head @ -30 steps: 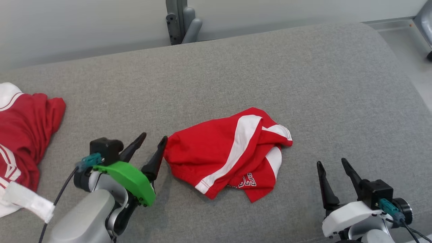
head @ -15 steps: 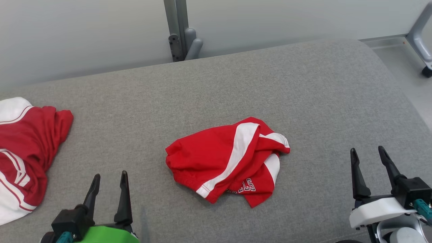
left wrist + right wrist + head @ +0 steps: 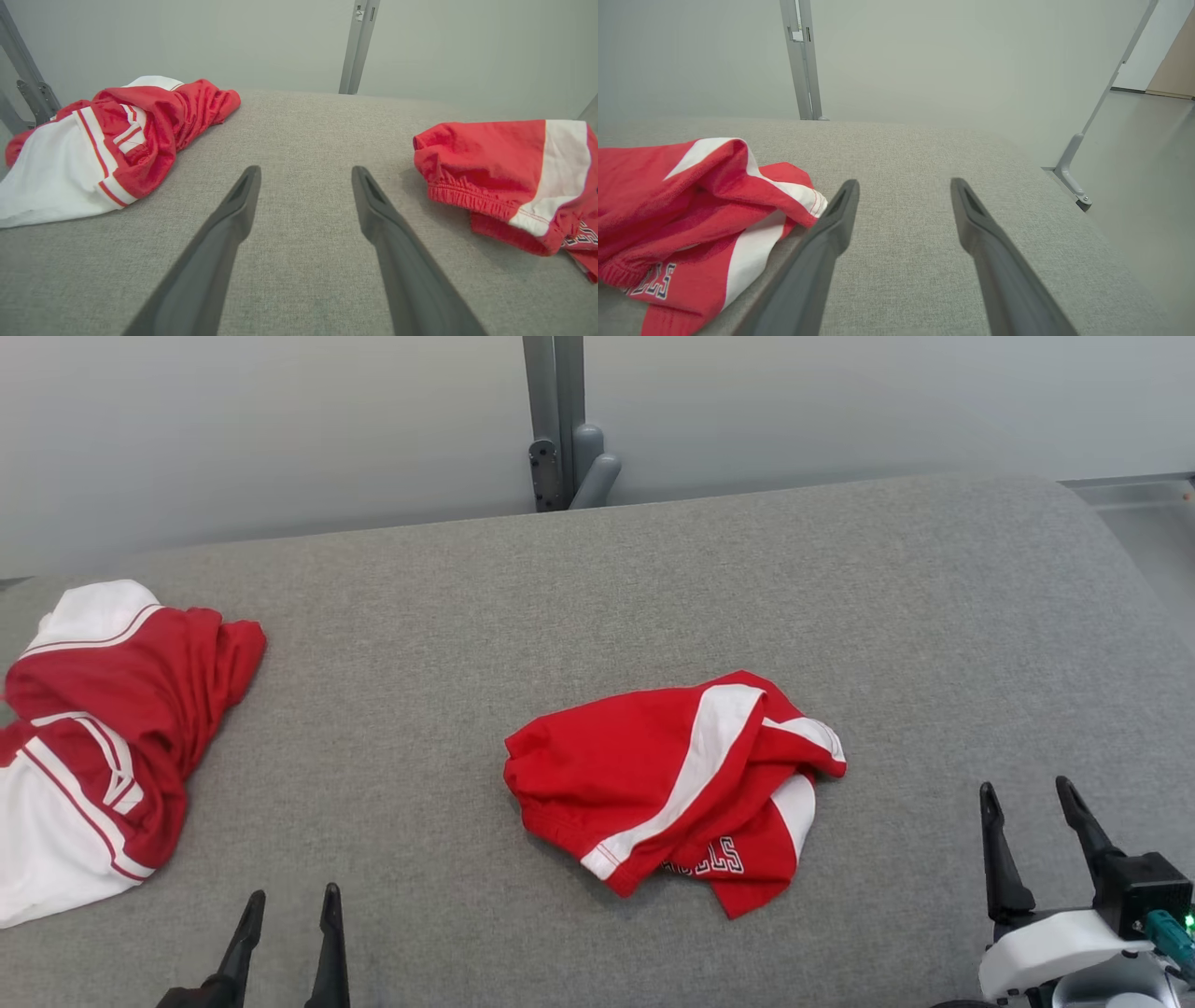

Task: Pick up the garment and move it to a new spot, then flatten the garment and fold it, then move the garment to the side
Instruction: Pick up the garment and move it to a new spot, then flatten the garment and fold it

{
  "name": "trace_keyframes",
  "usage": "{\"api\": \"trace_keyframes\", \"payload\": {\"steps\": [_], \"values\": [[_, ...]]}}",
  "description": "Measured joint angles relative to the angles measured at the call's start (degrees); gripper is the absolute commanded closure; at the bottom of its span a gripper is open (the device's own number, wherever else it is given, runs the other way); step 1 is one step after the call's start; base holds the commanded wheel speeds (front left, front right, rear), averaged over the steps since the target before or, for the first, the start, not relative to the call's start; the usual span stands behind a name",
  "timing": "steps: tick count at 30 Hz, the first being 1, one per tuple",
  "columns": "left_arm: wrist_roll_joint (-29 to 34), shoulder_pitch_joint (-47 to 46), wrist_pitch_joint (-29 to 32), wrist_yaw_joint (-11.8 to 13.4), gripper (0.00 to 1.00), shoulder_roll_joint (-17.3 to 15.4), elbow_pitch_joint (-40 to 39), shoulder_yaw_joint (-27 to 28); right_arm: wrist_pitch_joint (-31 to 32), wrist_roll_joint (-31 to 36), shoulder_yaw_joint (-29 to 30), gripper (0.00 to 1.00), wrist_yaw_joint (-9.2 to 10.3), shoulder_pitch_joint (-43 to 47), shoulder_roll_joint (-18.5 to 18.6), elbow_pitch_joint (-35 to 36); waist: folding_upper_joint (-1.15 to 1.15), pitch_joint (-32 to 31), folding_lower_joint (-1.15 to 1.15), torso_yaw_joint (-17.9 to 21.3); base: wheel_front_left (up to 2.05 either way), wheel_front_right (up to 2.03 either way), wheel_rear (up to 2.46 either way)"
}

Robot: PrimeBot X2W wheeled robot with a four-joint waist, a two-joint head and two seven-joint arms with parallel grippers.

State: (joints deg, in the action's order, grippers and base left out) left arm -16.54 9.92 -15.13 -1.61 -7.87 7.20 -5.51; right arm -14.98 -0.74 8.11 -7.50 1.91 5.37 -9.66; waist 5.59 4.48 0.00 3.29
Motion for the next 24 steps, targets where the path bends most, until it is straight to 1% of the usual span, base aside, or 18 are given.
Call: {"api": "trace_keyframes", "payload": {"steps": [3,4,9,14,24], "values": [[1.53,-0.01,0.00,-2.14,0.00,1.03,0.91,2.42,0.00,0.01,-0.64,0.00,0.00,0.47,-0.03,-1.31,0.00,-0.18,0.00,-0.77,0.00,0.00,0.00],[2.42,-0.03,0.00,-3.25,0.00,1.76,1.26,3.43,0.00,-0.02,-1.20,0.00,0.00,0.48,-0.07,-1.78,0.00,-0.27,0.00,-1.16,0.00,0.00,0.00],[3.89,-0.21,0.00,-4.80,0.00,2.90,1.83,4.78,0.00,-0.10,-1.81,0.00,0.00,0.49,-0.45,-2.66,0.00,-0.46,0.00,-1.77,0.00,0.00,0.00],[4.86,-0.35,0.00,-5.44,0.00,3.49,1.96,5.76,0.00,-0.26,-2.75,0.00,0.00,0.23,-0.67,-2.99,0.00,-0.68,0.00,-2.06,0.00,0.00,0.00],[5.33,-0.60,0.00,-5.70,0.00,4.37,2.36,6.33,0.00,-0.64,-3.43,0.00,0.00,0.09,-0.84,-3.08,0.00,-0.96,0.00,-2.51,0.00,0.00,0.00]]}}
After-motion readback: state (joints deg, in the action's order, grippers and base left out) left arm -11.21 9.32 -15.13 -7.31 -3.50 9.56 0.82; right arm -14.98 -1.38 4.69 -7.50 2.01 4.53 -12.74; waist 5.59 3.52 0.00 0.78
